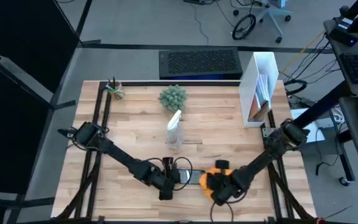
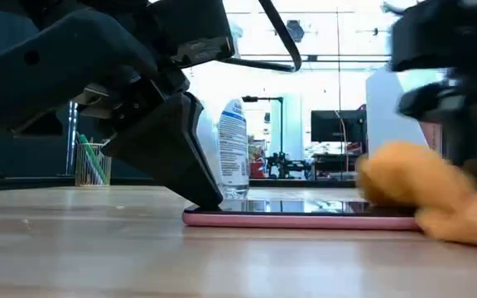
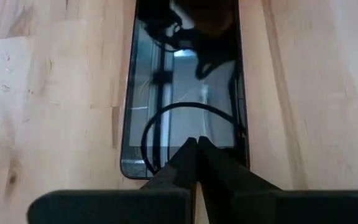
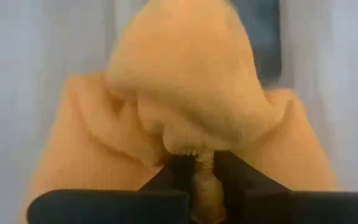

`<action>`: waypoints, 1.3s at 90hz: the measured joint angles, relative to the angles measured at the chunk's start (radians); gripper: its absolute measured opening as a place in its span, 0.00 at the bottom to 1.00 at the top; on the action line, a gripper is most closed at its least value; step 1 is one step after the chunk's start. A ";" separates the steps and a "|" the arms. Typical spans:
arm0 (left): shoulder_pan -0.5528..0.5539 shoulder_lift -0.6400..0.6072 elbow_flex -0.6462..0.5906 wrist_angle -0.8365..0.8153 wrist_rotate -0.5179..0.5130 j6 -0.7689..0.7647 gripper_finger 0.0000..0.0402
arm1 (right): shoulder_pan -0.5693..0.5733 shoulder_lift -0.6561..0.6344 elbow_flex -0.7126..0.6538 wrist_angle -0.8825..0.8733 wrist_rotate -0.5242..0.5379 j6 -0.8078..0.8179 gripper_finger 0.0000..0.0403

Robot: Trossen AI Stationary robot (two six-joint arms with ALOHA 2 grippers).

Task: Apply microfiber cloth
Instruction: Wipe the front of the pink phone with the orange microfiber cloth

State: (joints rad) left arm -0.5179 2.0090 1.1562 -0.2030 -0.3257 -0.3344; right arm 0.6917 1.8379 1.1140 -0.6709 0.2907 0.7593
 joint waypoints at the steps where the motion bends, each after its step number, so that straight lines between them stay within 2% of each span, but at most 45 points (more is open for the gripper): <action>1: 0.000 0.000 0.000 0.000 0.000 0.000 0.00 | 0.000 -0.007 0.000 -0.001 0.007 0.002 0.03; 10: 0.000 0.000 0.000 0.000 0.001 0.000 0.00 | -0.015 -0.066 0.021 0.123 0.139 -0.016 0.03; 17: 0.000 0.000 0.000 0.001 0.000 0.000 0.00 | -0.040 -0.081 0.022 0.273 0.257 -0.123 0.03; 22: 0.000 0.000 -0.001 0.002 0.001 0.000 0.00 | -0.067 -0.065 0.022 0.380 0.286 -0.221 0.03; 33: 0.000 0.000 -0.001 0.002 0.000 0.000 0.00 | -0.145 0.003 0.022 0.559 0.237 -0.329 0.03; 47: 0.000 0.000 -0.001 0.002 0.000 0.001 0.00 | -0.203 0.148 0.022 0.694 0.034 -0.330 0.03; 52: 0.000 0.000 -0.001 0.001 0.000 0.001 0.00 | -0.202 0.183 0.023 0.712 0.001 -0.317 0.03; 71: 0.000 0.000 0.001 -0.004 0.002 0.001 0.00 | -0.139 0.204 0.036 0.518 0.006 -0.155 0.03; 86: -0.002 0.000 0.001 -0.005 0.001 0.000 0.00 | -0.058 0.187 0.035 0.414 0.031 -0.101 0.03; 101: -0.002 -0.001 0.000 -0.009 0.001 0.000 0.00 | 0.017 0.145 0.032 0.241 -0.006 0.005 0.03; 117: -0.003 -0.001 0.000 -0.011 0.000 0.000 0.00 | 0.052 0.042 0.018 0.074 -0.038 0.093 0.03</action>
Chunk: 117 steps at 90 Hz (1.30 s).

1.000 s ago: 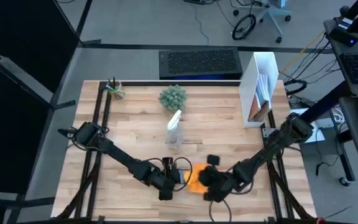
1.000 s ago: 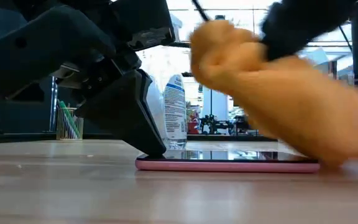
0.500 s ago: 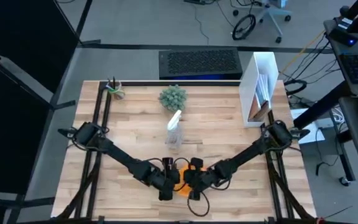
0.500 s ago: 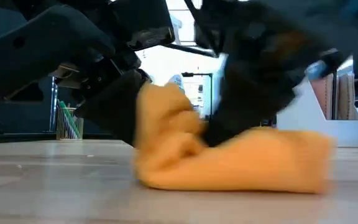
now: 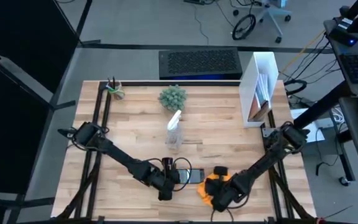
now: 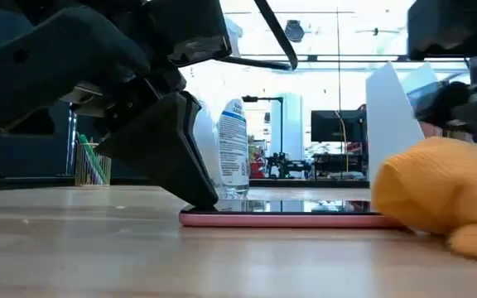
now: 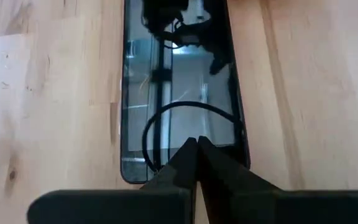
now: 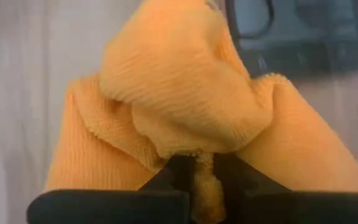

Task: Apply microfiber cloth
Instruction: Wipe the front of the pink phone with the orange microfiber cloth

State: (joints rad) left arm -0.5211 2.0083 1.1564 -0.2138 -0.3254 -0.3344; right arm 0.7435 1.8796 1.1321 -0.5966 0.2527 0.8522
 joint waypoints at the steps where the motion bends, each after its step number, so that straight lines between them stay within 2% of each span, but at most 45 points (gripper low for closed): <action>1: 0.000 0.000 0.000 0.000 -0.001 0.000 0.00 | 0.000 -0.009 -0.002 -0.009 -0.001 0.003 0.03; 5: 0.000 0.000 0.000 0.000 -0.002 0.001 0.00 | 0.000 -0.040 -0.007 -0.006 0.018 0.004 0.03; 12: 0.000 0.000 0.000 0.001 0.001 0.000 0.00 | -0.011 -0.090 0.003 0.090 0.130 -0.036 0.03; 18: 0.000 0.000 0.000 0.003 -0.002 0.001 0.00 | -0.036 -0.107 0.004 0.156 0.242 -0.109 0.03; 23: 0.000 0.000 0.000 0.003 0.002 0.000 0.00 | -0.066 -0.091 0.003 0.226 0.280 -0.185 0.03; 31: 0.001 0.000 0.000 0.004 -0.001 0.001 0.00 | -0.126 -0.051 0.002 0.328 0.256 -0.287 0.03; 38: 0.001 0.000 0.000 0.003 0.002 0.000 0.00 | -0.176 0.002 0.006 0.427 0.190 -0.336 0.03; 49: 0.000 0.000 0.000 0.001 0.001 0.000 0.00 | -0.222 0.084 0.005 0.436 0.092 -0.337 0.03; 59: -0.001 0.000 0.000 0.000 0.000 0.000 0.00 | -0.215 0.093 0.017 0.326 0.059 -0.260 0.03; 74: -0.003 0.000 0.000 -0.003 -0.001 0.001 0.00 | -0.135 0.049 0.014 0.045 0.070 -0.156 0.03; 79: -0.003 0.000 0.000 -0.004 -0.001 0.001 0.00 | -0.106 0.028 0.007 -0.056 0.027 -0.126 0.03; 91: -0.004 0.000 0.000 -0.004 -0.001 0.001 0.00 | -0.062 -0.025 -0.001 -0.164 0.043 -0.057 0.03; 98: -0.004 0.000 0.000 -0.004 0.002 0.003 0.00 | -0.073 -0.055 -0.002 -0.101 0.125 -0.058 0.03; 107: -0.004 0.000 0.000 -0.004 0.002 0.002 0.00 | -0.122 -0.079 0.004 0.031 0.234 -0.145 0.03; 117: -0.004 0.000 0.000 -0.004 0.002 0.003 0.00 | -0.201 -0.057 0.003 0.230 0.243 -0.294 0.03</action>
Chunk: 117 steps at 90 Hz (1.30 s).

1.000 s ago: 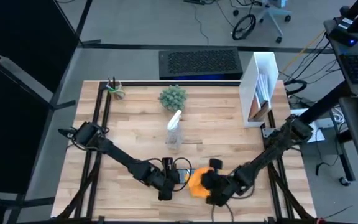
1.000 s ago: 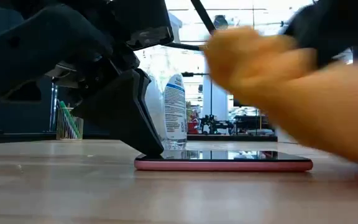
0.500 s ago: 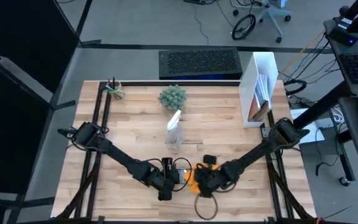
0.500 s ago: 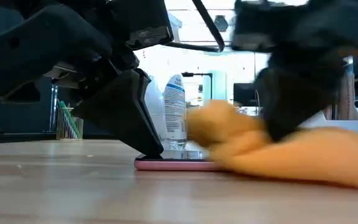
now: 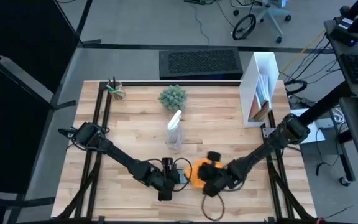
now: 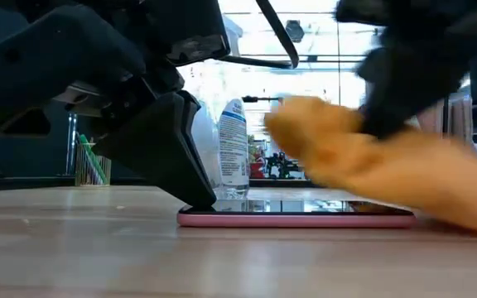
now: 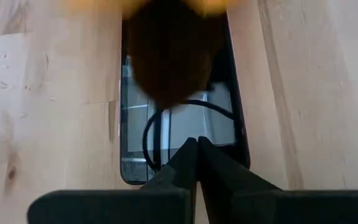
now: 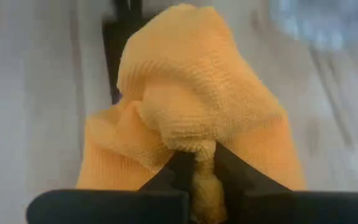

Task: Apply microfiber cloth
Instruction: Wipe the front of the pink phone with the orange microfiber cloth

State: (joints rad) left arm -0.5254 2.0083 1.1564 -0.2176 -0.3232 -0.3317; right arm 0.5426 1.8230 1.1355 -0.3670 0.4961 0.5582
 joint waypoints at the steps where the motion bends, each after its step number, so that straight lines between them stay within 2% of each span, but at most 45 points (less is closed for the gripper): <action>1: 0.000 0.000 0.000 0.000 0.000 0.000 0.00 | -0.008 0.004 0.000 0.024 -0.005 -0.014 0.03; 16: 0.000 0.000 -0.001 0.008 0.000 0.001 0.00 | -0.122 0.087 0.000 0.293 -0.115 -0.175 0.03; 27: 0.000 0.000 -0.002 0.015 -0.003 0.002 0.00 | -0.169 0.142 0.000 0.431 -0.178 -0.209 0.03; 33: 0.000 0.000 -0.002 0.014 -0.003 0.001 0.00 | -0.178 0.171 0.002 0.442 -0.235 -0.202 0.03; 43: 0.001 0.000 0.000 0.006 -0.001 -0.002 0.00 | -0.166 0.192 0.010 0.335 -0.269 -0.165 0.03; 60: 0.001 0.000 0.000 -0.001 -0.001 -0.010 0.00 | -0.093 0.169 0.013 0.075 -0.256 -0.065 0.03; 80: 0.002 0.000 0.001 -0.001 -0.007 -0.026 0.00 | 0.014 0.131 0.010 -0.080 -0.225 0.060 0.03; 90: 0.002 0.000 0.001 0.000 -0.008 -0.027 0.00 | 0.076 0.110 0.009 -0.179 -0.233 0.141 0.03; 94: 0.002 0.000 0.001 0.000 -0.010 -0.028 0.00 | 0.101 0.104 0.006 -0.244 -0.268 0.178 0.03; 103: 0.002 0.000 0.000 -0.002 -0.013 -0.028 0.00 | 0.152 0.075 0.003 -0.329 -0.256 0.288 0.03; 117: -0.003 -0.020 0.007 -0.012 -0.019 -0.025 0.00 | 0.200 -0.003 -0.007 -0.391 -0.280 0.421 0.03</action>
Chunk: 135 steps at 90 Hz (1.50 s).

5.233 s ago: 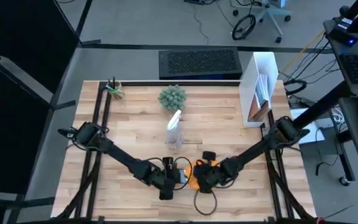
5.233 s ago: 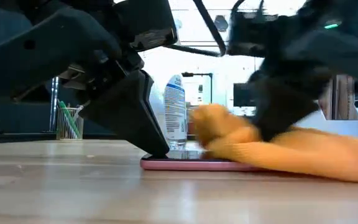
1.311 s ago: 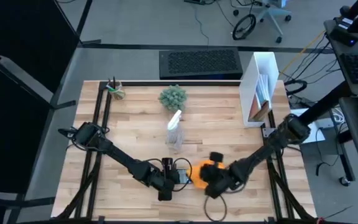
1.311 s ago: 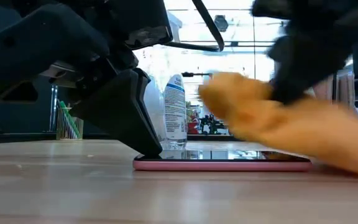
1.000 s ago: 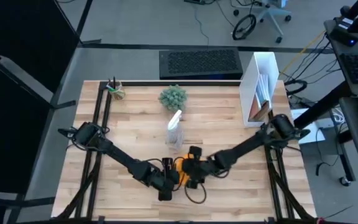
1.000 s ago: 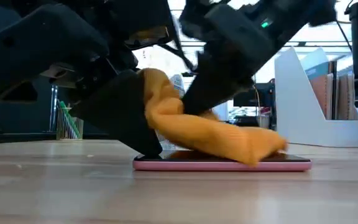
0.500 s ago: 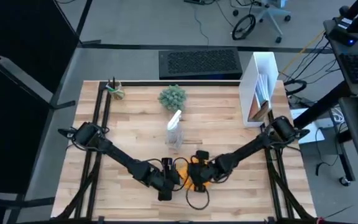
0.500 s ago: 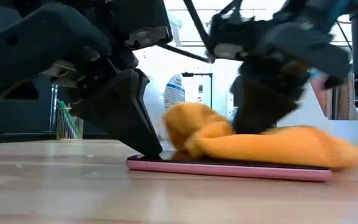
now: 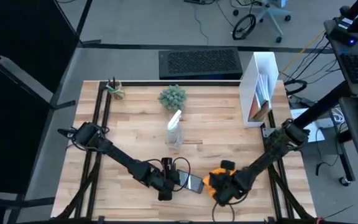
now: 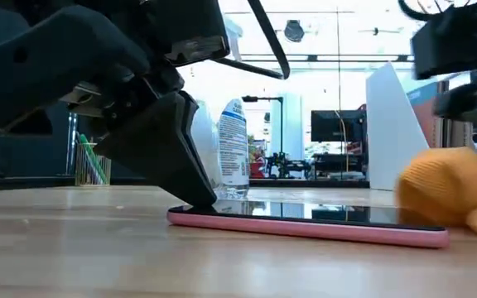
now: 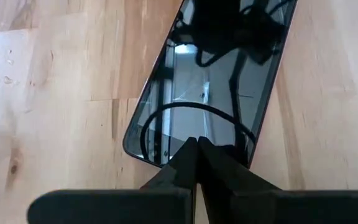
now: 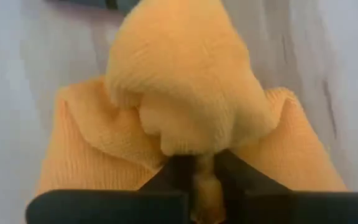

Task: Apply microfiber cloth
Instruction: Wipe the front of the pink phone with the orange microfiber cloth

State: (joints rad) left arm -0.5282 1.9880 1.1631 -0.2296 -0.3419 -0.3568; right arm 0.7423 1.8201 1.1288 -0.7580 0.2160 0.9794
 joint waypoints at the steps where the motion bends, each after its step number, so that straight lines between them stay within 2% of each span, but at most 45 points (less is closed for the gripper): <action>1: 0.000 -0.002 0.000 -0.002 0.000 0.000 0.00 | 0.004 -0.007 0.001 -0.001 -0.001 0.009 0.03; 13: -0.004 -0.035 0.015 -0.042 0.010 0.005 0.00 | 0.029 -0.053 0.005 -0.095 0.034 0.149 0.08; 28: -0.012 -0.100 0.038 -0.085 0.007 0.027 0.00 | 0.027 -0.073 0.005 -0.219 0.056 0.291 0.29; 50: -0.014 -0.200 0.039 -0.159 0.006 0.058 0.00 | 0.003 -0.179 0.007 -0.247 0.037 0.233 0.62; 61: 0.005 -0.236 0.039 -0.196 0.001 0.058 0.00 | -0.031 -0.266 0.008 -0.236 0.094 0.199 0.71; 69: 0.020 -0.265 0.040 -0.230 -0.002 0.058 0.00 | -0.050 -0.307 0.009 -0.212 0.093 0.146 0.74; 81: 0.033 -0.315 0.040 -0.339 -0.002 0.057 0.00 | -0.042 -0.377 0.009 -0.187 0.096 0.112 0.74; 91: 0.036 -0.357 0.040 -0.384 -0.007 0.051 0.00 | -0.003 -0.398 0.009 -0.154 0.128 0.154 0.72; 105: 0.025 -0.375 0.040 -0.395 -0.007 0.053 0.00 | 0.085 -0.323 -0.060 0.097 0.105 0.187 0.66; 113: 0.021 -0.375 0.040 -0.395 -0.002 0.060 0.00 | 0.112 -0.261 -0.085 0.169 0.056 0.205 0.59; 123: 0.021 -0.375 0.030 -0.375 0.030 0.074 0.00 | 0.130 -0.178 -0.112 0.122 -0.010 0.262 0.44; 135: 0.022 -0.375 0.019 -0.381 0.035 0.065 0.00 | 0.128 -0.102 -0.125 0.045 -0.053 0.225 0.26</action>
State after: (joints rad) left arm -0.5064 1.6131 1.1818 -0.6102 -0.3067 -0.2915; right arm 0.8698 1.7177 1.0035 -0.7127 0.1627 1.2045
